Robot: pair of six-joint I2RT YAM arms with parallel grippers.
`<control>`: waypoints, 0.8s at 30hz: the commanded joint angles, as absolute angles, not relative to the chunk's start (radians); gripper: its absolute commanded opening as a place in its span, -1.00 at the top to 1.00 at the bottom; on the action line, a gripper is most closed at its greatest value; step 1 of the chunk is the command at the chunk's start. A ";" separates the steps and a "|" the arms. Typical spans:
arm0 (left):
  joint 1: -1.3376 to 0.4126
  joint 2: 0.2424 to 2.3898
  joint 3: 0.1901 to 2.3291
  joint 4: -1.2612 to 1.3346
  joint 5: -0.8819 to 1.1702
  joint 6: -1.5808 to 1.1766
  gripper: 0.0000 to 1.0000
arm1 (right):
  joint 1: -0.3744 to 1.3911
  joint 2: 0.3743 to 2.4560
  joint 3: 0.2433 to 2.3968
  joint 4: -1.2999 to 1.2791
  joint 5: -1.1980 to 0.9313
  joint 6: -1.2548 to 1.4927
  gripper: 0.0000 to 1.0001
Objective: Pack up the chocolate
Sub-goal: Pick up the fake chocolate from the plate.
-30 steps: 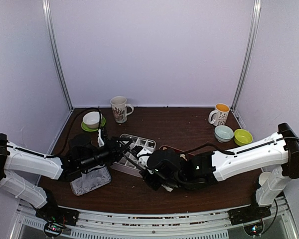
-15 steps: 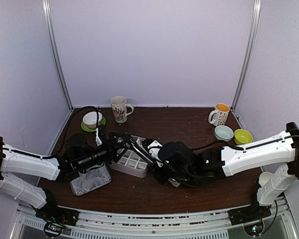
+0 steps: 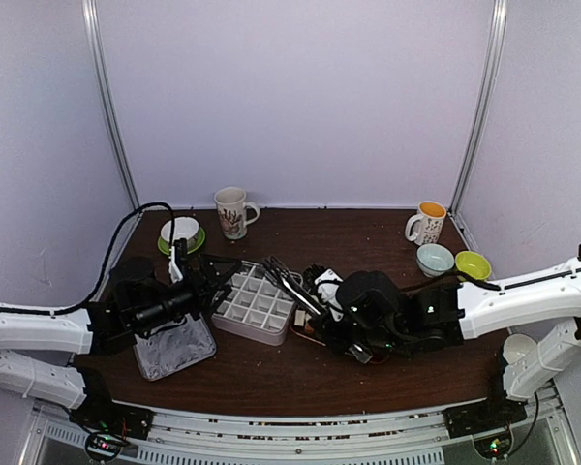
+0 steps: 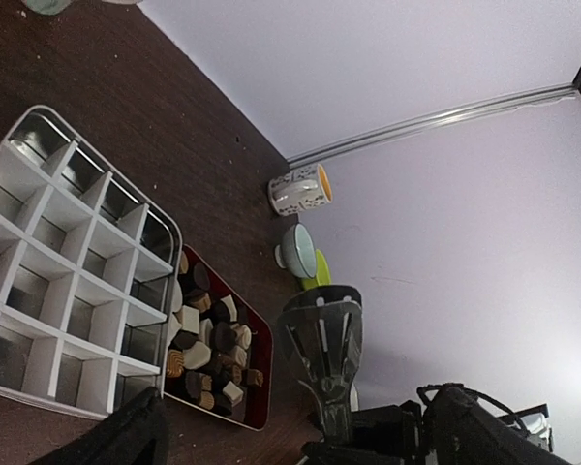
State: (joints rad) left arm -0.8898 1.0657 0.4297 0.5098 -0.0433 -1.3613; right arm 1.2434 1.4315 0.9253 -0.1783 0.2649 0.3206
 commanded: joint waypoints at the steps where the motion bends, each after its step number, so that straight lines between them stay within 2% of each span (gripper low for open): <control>1: -0.853 0.943 0.439 0.354 -0.084 -1.223 -0.96 | 1.194 1.309 0.869 -0.280 0.204 0.376 0.42; 6: -0.785 0.852 0.496 0.145 -0.039 -1.083 -0.96 | 1.130 1.188 0.811 -0.442 0.100 0.412 0.39; 12: -0.741 0.847 0.595 -0.063 0.003 -0.951 -0.96 | 1.107 1.116 0.813 -0.662 0.037 0.460 0.37; 24: -0.715 0.850 0.661 -0.169 0.007 -0.847 -0.96 | 1.104 1.021 0.838 -0.935 -0.022 0.537 0.36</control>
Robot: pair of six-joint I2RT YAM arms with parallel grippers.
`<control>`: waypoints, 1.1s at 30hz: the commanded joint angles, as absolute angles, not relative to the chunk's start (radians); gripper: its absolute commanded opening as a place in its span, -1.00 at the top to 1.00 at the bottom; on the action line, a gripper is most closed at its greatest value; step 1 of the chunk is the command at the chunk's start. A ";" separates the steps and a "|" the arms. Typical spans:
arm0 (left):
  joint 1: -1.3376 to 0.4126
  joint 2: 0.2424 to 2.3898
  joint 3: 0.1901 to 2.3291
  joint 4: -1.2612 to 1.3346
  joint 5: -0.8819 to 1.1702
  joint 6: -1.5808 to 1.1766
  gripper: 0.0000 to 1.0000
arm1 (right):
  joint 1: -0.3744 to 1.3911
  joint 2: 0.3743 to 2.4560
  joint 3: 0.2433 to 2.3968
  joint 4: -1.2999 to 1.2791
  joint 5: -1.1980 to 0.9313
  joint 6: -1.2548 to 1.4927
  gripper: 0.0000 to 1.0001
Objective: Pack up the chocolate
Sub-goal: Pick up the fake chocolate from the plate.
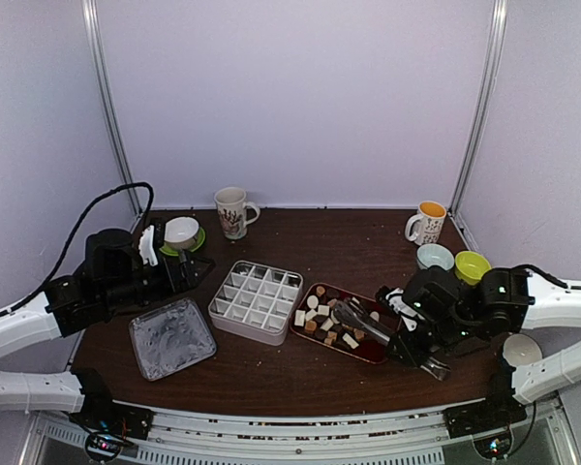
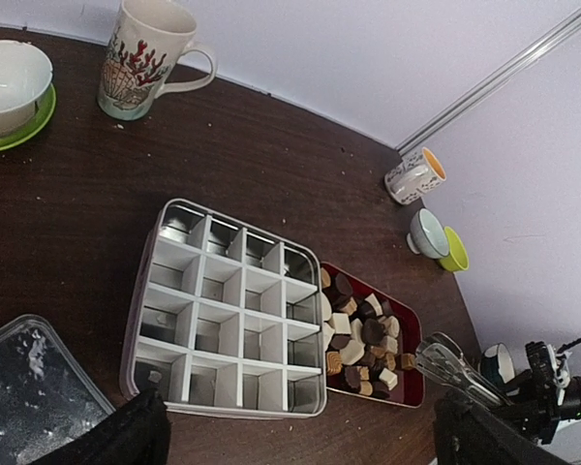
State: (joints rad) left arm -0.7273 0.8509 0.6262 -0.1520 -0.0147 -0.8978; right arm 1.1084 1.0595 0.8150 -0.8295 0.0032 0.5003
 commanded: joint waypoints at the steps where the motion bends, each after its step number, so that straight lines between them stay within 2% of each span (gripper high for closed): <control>1: -0.714 0.852 0.662 -0.166 0.013 -0.845 -0.95 | 1.104 1.016 0.841 -0.950 -0.025 0.543 0.35; 13: -0.703 0.865 0.685 -0.171 0.056 -0.827 -0.95 | 1.097 1.055 0.846 -0.987 -0.058 0.541 0.28; 33: -0.701 0.873 0.701 -0.197 0.052 -0.802 -0.95 | 1.096 1.181 0.867 -0.949 -0.038 0.521 0.33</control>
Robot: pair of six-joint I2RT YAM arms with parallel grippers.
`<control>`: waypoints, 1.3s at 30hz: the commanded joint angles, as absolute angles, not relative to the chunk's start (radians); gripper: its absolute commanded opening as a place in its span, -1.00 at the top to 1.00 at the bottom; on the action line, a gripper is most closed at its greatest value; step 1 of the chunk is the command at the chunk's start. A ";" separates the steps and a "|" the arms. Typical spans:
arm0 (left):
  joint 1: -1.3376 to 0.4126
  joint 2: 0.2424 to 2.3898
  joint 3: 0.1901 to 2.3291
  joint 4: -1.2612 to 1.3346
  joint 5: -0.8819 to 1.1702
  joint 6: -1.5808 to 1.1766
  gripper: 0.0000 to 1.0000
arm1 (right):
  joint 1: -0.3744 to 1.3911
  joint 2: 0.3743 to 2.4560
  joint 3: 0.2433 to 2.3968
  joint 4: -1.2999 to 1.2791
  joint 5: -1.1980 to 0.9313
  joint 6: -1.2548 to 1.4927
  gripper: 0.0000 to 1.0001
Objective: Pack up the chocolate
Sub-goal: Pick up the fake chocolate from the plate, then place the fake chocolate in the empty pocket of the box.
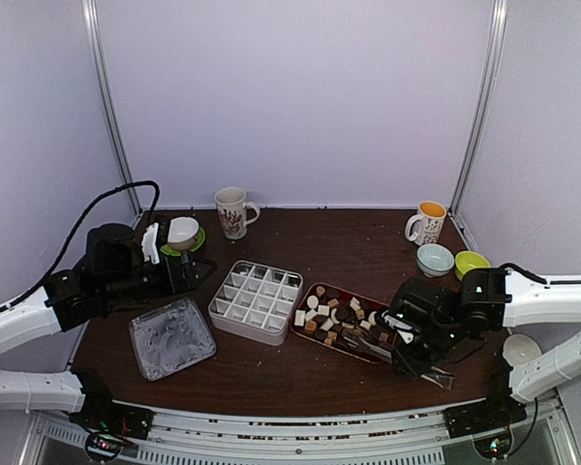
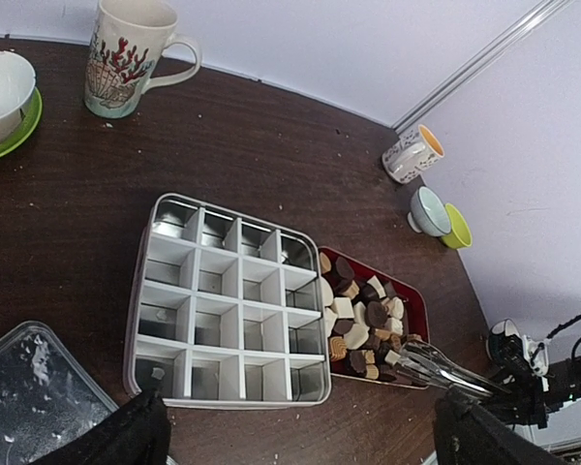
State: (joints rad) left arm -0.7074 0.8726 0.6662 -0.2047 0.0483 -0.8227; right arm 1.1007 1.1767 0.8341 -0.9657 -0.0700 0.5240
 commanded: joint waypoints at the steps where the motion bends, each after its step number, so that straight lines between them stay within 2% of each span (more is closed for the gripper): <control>1: -0.702 0.870 0.702 -0.202 0.050 -0.800 -0.95 | 1.097 1.182 0.865 -0.949 -0.034 0.522 0.33; 8: -0.695 0.853 0.716 -0.234 0.034 -0.780 -0.95 | 1.095 1.216 0.876 -0.974 0.011 0.523 0.35; 16: -0.695 0.854 0.721 -0.247 0.035 -0.781 -0.96 | 1.094 1.184 0.903 -0.980 0.038 0.529 0.48; 30: -0.692 0.848 0.729 -0.258 0.039 -0.777 -0.96 | 1.084 1.147 0.970 -0.974 0.032 0.520 0.50; 39: -0.688 0.832 0.724 -0.260 0.045 -0.782 -0.95 | 1.072 1.162 1.012 -0.832 -0.006 0.505 0.53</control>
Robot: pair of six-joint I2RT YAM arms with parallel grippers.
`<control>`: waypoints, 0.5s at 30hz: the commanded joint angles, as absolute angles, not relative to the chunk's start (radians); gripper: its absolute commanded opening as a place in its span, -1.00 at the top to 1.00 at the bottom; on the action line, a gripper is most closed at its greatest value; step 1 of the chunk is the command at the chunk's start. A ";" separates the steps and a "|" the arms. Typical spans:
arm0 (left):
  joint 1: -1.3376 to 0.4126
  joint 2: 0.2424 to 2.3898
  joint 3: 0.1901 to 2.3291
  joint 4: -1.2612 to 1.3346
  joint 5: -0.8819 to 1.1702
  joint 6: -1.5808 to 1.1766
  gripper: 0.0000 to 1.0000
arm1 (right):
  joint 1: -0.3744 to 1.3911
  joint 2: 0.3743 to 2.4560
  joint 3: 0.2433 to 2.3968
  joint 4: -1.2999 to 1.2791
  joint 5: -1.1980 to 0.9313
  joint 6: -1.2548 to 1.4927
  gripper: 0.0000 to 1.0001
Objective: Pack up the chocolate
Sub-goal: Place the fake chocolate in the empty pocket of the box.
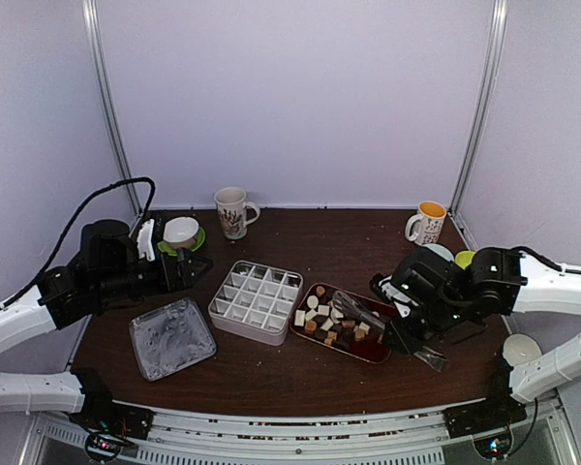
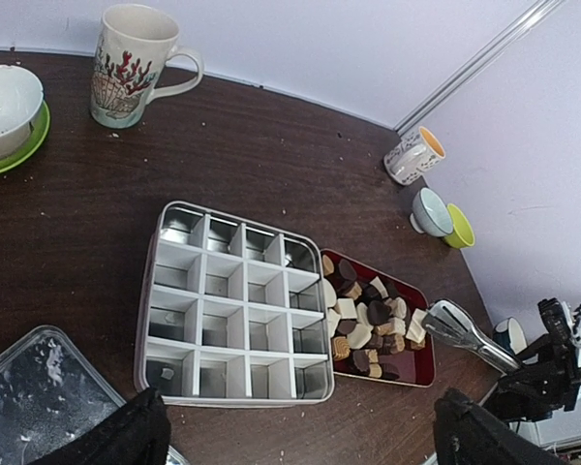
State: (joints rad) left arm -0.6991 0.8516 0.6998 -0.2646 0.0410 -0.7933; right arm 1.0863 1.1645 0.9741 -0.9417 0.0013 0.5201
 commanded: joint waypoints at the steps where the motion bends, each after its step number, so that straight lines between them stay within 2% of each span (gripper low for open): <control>1: -0.686 0.834 0.724 -0.261 0.048 -0.781 -0.95 | 1.071 1.175 1.021 -0.802 -0.018 0.504 0.54; 15: -0.617 0.878 0.697 -0.223 0.121 -0.777 -0.95 | 1.000 1.554 1.225 -0.474 -0.089 0.452 0.55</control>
